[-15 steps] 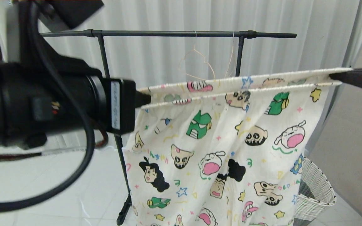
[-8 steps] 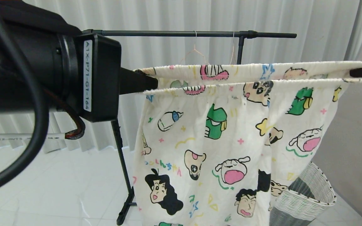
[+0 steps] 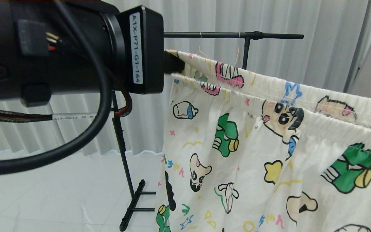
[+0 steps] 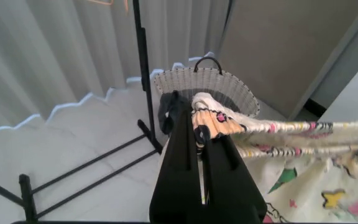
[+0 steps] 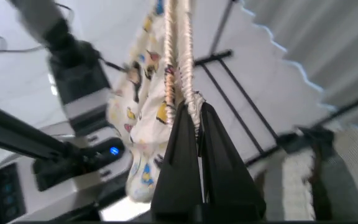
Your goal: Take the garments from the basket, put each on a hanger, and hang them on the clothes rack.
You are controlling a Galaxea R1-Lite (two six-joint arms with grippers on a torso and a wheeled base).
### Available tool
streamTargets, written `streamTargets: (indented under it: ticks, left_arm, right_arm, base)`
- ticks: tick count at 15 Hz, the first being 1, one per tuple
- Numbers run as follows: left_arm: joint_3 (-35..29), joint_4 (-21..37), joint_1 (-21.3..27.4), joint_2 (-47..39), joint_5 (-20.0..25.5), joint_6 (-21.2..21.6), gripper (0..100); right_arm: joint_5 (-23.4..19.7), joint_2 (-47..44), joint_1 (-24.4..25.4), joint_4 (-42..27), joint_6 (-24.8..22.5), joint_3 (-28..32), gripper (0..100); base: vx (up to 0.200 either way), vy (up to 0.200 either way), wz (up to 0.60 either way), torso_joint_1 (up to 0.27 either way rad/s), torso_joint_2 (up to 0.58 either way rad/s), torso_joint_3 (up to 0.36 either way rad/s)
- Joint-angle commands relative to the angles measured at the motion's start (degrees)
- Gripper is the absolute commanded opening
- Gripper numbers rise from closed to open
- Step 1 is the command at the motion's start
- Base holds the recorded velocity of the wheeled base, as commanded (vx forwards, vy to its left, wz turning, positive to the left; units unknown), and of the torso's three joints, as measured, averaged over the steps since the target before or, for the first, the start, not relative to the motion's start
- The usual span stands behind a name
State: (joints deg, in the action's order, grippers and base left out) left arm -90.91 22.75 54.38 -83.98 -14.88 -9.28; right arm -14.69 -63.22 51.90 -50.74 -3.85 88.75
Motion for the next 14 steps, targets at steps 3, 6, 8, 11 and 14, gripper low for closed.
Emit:
streamTargets:
  ticks: [3,6,8,11,14]
  left_arm:
    - [3.5,3.4,0.0,2.0,-0.1,0.0,0]
    - [3.7,15.2,0.4,6.1,0.1,-2.6,0]
    - [3.7,17.6,3.5,7.9,1.3,-8.0,0]
    - [3.9,23.4,8.9,12.1,7.5,-12.2,0]
    - [3.9,24.0,11.9,15.2,14.4,-13.0,0]
  right_arm:
    - [5.0,-0.3,2.3,1.6,0.8,-2.4,0]
    - [15.0,-0.9,2.3,7.8,0.6,-6.0,0]
    - [15.0,-2.3,2.3,21.7,0.7,-10.5,0]
    - [14.9,-7.3,2.8,32.0,0.5,-11.5,0]
    - [15.0,-12.4,5.5,38.6,0.5,-11.3,0]
  base:
    - [0.0,0.0,0.0,0.0,0.0,0.0]
    - [0.0,0.0,0.0,0.0,0.0,0.0]
    - [0.0,0.0,0.0,0.0,0.0,0.0]
    - [0.0,0.0,0.0,0.0,0.0,0.0]
    - [0.0,0.0,0.0,0.0,0.0,0.0]
